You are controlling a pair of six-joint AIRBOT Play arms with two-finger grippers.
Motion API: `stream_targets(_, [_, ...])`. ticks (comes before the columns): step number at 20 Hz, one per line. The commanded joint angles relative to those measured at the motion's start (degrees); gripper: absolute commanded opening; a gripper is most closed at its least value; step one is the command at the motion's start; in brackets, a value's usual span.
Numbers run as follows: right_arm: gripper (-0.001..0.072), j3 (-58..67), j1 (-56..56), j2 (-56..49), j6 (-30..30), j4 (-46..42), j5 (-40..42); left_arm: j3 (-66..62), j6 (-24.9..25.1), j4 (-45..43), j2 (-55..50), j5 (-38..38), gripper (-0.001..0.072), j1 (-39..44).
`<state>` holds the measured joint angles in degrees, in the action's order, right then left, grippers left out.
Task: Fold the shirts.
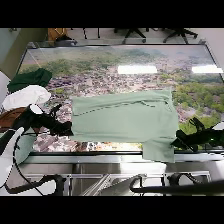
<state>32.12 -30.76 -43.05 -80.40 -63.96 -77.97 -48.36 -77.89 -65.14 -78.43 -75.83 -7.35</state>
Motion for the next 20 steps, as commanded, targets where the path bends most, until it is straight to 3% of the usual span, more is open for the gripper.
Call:
stream_targets(1, [0.0018,1.2,-0.2,1.7,-4.1,-6.3,-1.7,3.3,-3.6,-8.6,4.6,-1.6,0.0010,-2.6])
stream_targets(6, [0.0018,10.1,-0.1,0.7,4.9,12.5,5.4,-0.9,-1.7,-3.5,7.1,-1.9,0.0009,-2.2])
stream_targets(9, [0.0018,20.1,2.5,-5.5,10.3,18.4,11.6,-9.0,-2.4,-3.8,3.9,-2.0,0.0009,0.6])
stream_targets(16, [0.0019,34.3,14.1,-26.3,17.2,19.6,25.0,-24.1,-4.1,-3.8,-12.1,3.1,0.0010,3.8])
stream_targets(20, [0.0019,38.5,14.4,-33.9,18.3,18.7,26.6,-31.2,-4.3,-3.8,-20.0,3.5,0.0010,3.7])
